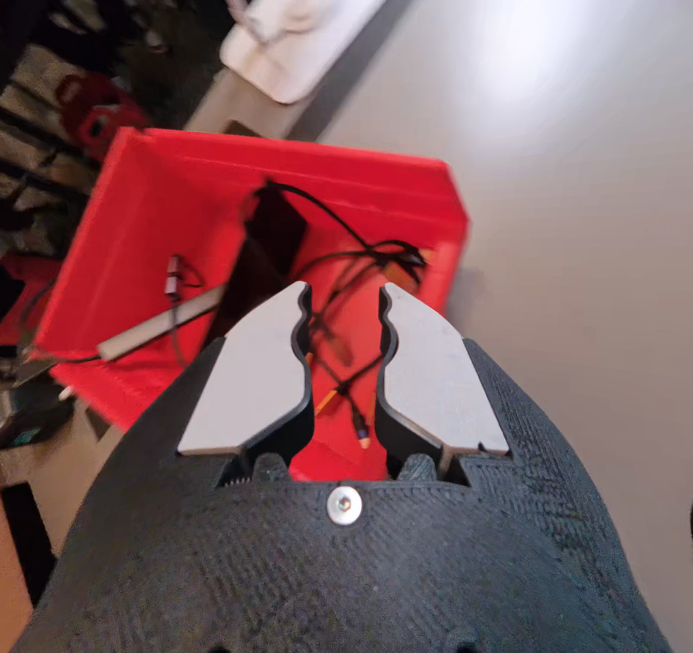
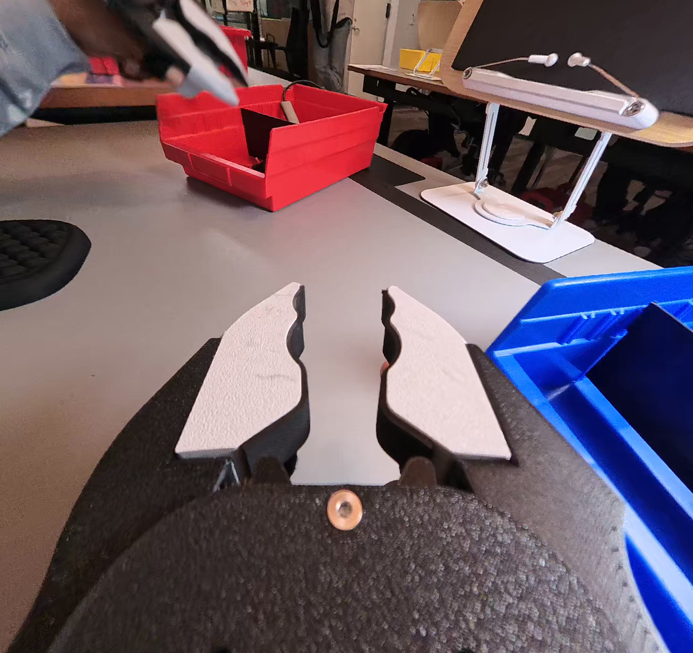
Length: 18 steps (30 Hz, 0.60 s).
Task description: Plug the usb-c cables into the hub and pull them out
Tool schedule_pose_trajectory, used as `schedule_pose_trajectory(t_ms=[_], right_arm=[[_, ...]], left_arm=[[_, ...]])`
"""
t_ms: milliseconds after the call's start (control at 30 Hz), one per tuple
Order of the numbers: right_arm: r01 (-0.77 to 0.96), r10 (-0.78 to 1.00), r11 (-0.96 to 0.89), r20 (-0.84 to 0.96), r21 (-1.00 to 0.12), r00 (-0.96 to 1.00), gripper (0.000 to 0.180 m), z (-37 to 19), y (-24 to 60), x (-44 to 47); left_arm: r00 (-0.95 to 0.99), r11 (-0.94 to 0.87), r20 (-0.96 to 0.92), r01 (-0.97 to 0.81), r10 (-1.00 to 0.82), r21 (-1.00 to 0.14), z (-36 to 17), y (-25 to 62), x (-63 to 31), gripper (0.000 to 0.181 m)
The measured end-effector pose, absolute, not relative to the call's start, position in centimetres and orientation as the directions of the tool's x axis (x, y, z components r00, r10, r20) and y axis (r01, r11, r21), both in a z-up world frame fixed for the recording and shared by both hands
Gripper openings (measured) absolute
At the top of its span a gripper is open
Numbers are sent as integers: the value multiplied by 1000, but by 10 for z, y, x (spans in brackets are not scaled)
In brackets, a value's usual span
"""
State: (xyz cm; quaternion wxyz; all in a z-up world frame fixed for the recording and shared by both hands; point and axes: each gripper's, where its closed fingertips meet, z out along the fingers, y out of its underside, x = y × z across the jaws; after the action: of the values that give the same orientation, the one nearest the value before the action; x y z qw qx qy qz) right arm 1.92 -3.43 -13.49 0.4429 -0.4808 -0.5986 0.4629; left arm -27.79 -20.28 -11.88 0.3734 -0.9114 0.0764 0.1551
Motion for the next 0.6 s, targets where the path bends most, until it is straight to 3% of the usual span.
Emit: schedule_pose_trajectory(t_ms=[67,267,433,600], right_arm=[[174,984,109,82,-979,-156,39,-138,-38,17],[201,970,192,155,-961,-186,38,-151,-49,20],[212,975,154,114,-965,-189,38,-154,-44,22],[211,979,116,76,-971,-187,37,-152,-40,24]], left_arm=[[950,-751,-295,-117,107,-650,-102,-201,-321,35],[908,-917,-279,211,312,-338,-141,-214,-426,37],[901,-960,-330,263,281,-100,-181,-218,-455,34],[898,-967,-390,247,205,61,-200,-220,-468,26]])
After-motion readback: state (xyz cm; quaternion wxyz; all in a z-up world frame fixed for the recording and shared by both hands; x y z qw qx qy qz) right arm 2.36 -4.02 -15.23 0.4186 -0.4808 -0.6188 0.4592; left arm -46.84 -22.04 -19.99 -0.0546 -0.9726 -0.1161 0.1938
